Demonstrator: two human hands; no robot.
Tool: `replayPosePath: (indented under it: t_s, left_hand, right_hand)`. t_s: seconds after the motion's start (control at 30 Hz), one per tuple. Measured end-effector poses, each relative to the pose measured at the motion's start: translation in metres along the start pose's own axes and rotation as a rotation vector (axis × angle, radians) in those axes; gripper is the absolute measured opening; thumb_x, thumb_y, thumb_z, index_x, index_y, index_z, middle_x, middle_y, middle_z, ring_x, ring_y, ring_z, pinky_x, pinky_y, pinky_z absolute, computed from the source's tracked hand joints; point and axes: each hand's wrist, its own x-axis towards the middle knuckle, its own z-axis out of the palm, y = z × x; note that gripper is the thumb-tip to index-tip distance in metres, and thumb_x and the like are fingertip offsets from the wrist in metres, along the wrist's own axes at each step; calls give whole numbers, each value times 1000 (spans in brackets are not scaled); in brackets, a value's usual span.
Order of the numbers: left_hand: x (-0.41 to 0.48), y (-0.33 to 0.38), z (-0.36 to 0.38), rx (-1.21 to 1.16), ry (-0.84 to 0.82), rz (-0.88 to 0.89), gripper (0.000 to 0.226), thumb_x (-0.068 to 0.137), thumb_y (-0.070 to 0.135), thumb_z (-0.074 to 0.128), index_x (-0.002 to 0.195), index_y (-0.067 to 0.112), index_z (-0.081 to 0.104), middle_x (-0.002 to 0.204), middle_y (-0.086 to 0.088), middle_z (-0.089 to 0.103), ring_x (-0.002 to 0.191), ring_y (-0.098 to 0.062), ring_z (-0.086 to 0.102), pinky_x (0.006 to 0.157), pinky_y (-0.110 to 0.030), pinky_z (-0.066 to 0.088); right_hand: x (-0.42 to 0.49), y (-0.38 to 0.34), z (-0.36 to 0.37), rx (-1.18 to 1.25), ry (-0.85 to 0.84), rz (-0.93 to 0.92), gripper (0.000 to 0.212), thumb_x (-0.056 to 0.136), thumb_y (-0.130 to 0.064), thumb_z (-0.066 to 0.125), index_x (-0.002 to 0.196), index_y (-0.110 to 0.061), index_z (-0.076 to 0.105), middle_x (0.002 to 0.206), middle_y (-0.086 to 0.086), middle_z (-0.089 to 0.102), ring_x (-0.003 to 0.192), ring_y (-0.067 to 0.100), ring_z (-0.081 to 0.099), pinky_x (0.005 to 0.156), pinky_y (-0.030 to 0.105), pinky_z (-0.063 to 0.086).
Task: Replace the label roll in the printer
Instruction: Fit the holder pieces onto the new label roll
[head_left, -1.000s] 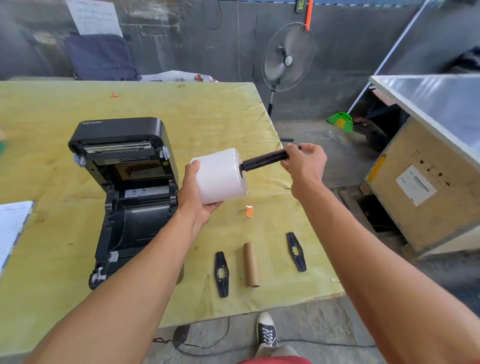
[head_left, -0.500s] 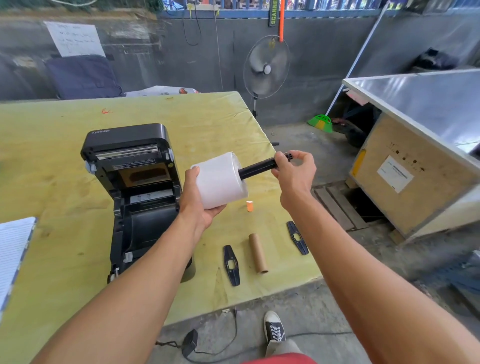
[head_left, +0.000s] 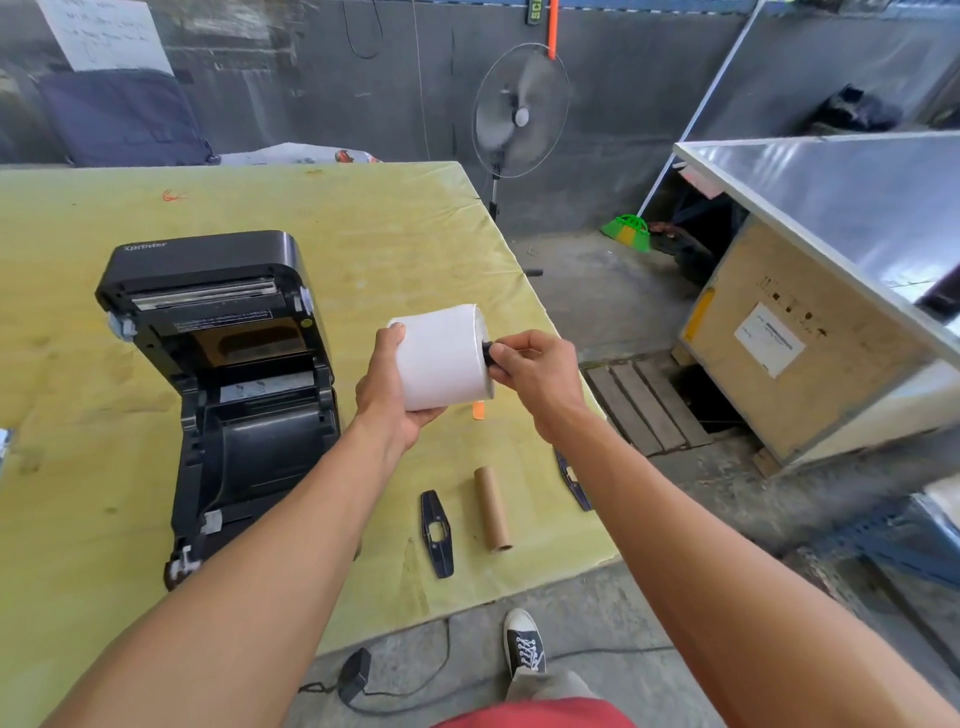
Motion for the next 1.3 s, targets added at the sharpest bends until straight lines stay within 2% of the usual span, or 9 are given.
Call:
replayPosePath:
  t_s: [0.13,0.23,0.33,0.47,0.63,0.77,1.03,1.2,1.3]
  left_hand:
    - [10,-13,12,-12,-9,-23,54,74,51,65,117,20,60,111,-10,68,91,-31,68,60,-39,57]
    - [19,-24,19,-28,-6,-37,50,77,48,66,117,18,59,109,-10,67,89,-32,68,60,-42,58]
    - [27,-32,26,-19,-3,-46,40,80,45,65,110,19,60,103,-9,67,81,-31,68,66,-46,58]
    - [38,-41,33,-17,27,-63,46,72,47,69,109,20,61,107,-9,67,86,-33,67,80,-58,55]
    - [48,-44,37,-11,37,-55,32,79,43,66,102,21,61,100,-8,67,80,-33,67,81,-58,52]
    - [48,-42,40,-5,47,-60,30,81,42,65,100,20,60,98,-8,67,79,-31,66,78,-57,54]
    - [37,-33,34,-2,57,-31,30,80,43,66,100,22,60,98,-6,66,81,-28,66,61,-40,56]
    - [23,-21,22,15,59,6,43,75,46,69,110,21,60,103,-6,67,86,-28,67,61,-39,56]
    - [14,-12,12,28,49,32,44,74,47,69,109,21,59,102,-6,67,84,-28,66,61,-38,55]
  right_hand:
    - [16,8,-25,-53,22,53,19,95,-19,64,88,-2,69,77,8,69,66,19,65,75,34,62]
    - [33,29,-51,-554,93,48,18,89,-22,65,90,-5,70,83,8,71,76,26,68,77,43,60]
    - [40,55,-71,-1043,-116,190,23,83,-20,69,97,-3,64,92,8,69,82,27,65,73,35,56]
    - [32,84,-80,-1273,-294,290,34,80,-17,73,94,-9,43,79,5,51,72,22,51,56,31,42]
    - [41,95,-82,-1233,-295,341,29,80,-11,69,95,-10,44,88,9,57,77,27,61,63,37,56]
    - [53,85,-78,-962,-293,456,31,82,-16,79,95,-5,53,85,13,66,64,29,72,60,40,63]
    - [75,-10,-36,-668,-170,100,23,85,1,50,103,7,63,95,24,70,79,37,73,74,51,61]
    - [45,-34,-23,-786,-337,42,18,81,2,41,84,3,59,74,15,59,69,31,58,63,32,44]
    - [28,-36,-21,-743,-376,58,25,87,7,39,91,5,63,83,15,66,68,27,65,61,29,48]
